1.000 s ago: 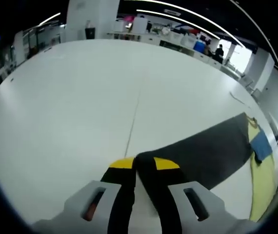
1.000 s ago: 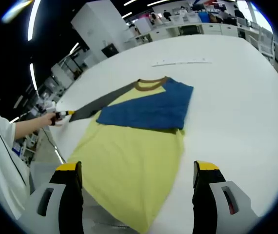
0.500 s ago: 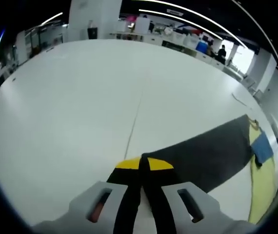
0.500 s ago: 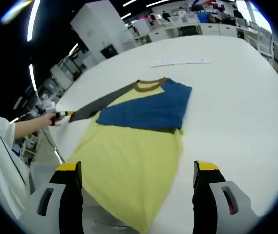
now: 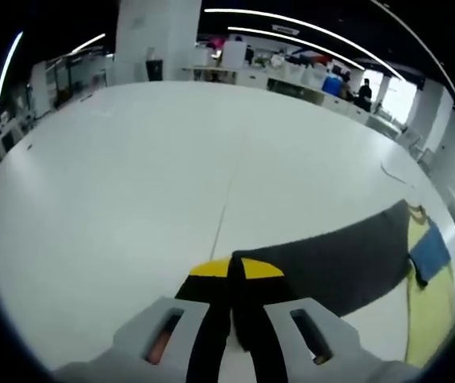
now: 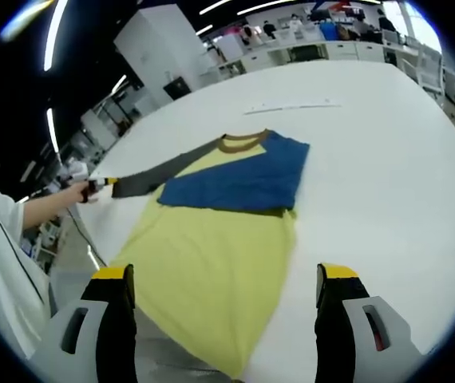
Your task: Fold the garment on the visible template until the final outline fits inside the template.
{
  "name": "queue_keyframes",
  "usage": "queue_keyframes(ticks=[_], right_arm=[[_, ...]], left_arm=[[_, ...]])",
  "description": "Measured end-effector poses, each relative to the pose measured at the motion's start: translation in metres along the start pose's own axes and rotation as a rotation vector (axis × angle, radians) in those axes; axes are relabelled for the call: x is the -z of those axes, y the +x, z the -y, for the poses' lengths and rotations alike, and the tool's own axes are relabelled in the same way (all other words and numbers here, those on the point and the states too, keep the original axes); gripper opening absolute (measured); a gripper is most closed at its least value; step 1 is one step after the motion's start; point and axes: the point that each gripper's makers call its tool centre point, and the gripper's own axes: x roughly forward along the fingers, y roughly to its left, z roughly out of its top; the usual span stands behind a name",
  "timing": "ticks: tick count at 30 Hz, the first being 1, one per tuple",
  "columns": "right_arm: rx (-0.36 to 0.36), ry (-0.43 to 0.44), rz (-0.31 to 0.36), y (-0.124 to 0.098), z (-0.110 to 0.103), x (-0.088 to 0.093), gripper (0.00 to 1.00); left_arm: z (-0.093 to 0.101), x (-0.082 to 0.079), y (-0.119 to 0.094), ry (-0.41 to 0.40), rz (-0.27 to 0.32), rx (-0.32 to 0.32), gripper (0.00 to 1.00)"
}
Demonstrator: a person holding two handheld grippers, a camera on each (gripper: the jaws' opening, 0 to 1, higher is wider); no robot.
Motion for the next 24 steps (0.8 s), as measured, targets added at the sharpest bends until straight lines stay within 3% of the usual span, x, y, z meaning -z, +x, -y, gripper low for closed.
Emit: queue_keyframes(ticks=[12, 24], right_arm=[[0.006, 0.009, 0.021, -0.009, 0.0, 0.002, 0.94], [0.012, 0.017, 0.046, -0.021, 0.002, 0.004, 0.94]], left_arm=[[0.02, -0.039, -0.017, 0.047, 0.073, 0.004, 0.0], [0.045, -0.07, -0.04, 0.041, 0.128, 0.042, 0.0]])
